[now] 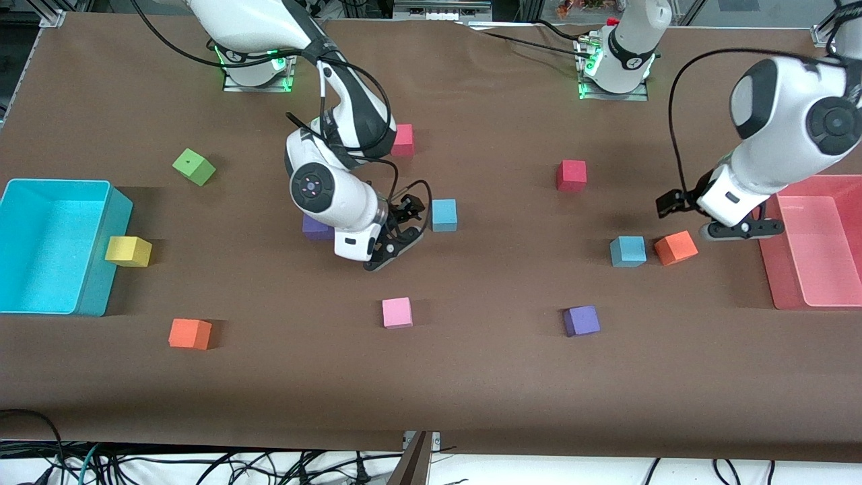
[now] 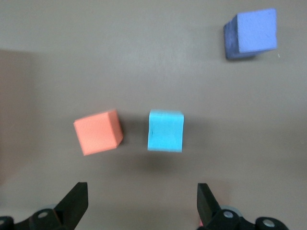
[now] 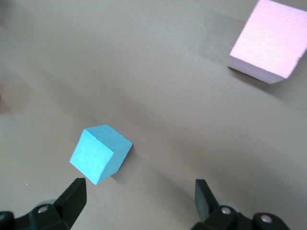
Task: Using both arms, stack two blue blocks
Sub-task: 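Open the right gripper while the left gripper descends to the second blue block, then close the left gripper on the light blue block beside the orange block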
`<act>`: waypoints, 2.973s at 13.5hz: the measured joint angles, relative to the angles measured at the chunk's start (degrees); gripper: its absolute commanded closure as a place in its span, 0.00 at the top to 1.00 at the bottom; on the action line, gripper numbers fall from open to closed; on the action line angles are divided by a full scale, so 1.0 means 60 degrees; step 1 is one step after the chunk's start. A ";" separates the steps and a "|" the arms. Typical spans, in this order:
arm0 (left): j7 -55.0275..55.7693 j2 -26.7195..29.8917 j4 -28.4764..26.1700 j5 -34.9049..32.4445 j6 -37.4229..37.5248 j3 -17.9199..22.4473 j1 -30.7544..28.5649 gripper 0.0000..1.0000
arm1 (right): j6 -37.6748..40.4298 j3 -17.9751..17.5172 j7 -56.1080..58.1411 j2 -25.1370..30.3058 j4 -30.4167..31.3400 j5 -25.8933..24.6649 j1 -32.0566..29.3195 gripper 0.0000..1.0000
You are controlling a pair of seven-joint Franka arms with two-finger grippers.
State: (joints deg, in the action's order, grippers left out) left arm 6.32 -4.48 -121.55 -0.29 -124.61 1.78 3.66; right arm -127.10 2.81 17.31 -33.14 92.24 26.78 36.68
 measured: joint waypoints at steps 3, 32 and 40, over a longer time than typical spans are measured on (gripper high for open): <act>-0.0011 -0.0681 -0.1194 0.0000 -0.2265 -0.0024 0.0004 1.00 | -0.1926 -0.0295 0.2131 0.0540 0.1826 0.1331 0.0006 1.00; -0.0122 -0.2470 -0.1205 0.0000 -0.4172 0.0049 0.0641 1.00 | -0.2702 -0.1083 1.6391 -0.0507 0.3351 1.0472 -0.0154 1.00; -0.0279 -0.2680 -0.1225 0.0000 -0.4172 0.0130 0.0639 1.00 | -0.2629 -0.1083 1.6428 -0.0507 0.3378 1.0476 -0.0154 1.00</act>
State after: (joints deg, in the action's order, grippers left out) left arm 4.64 -20.57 -128.90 -0.29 -149.65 2.56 7.50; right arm -142.88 -3.69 115.88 -36.18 112.51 89.63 35.75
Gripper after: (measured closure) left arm 0.000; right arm 0.000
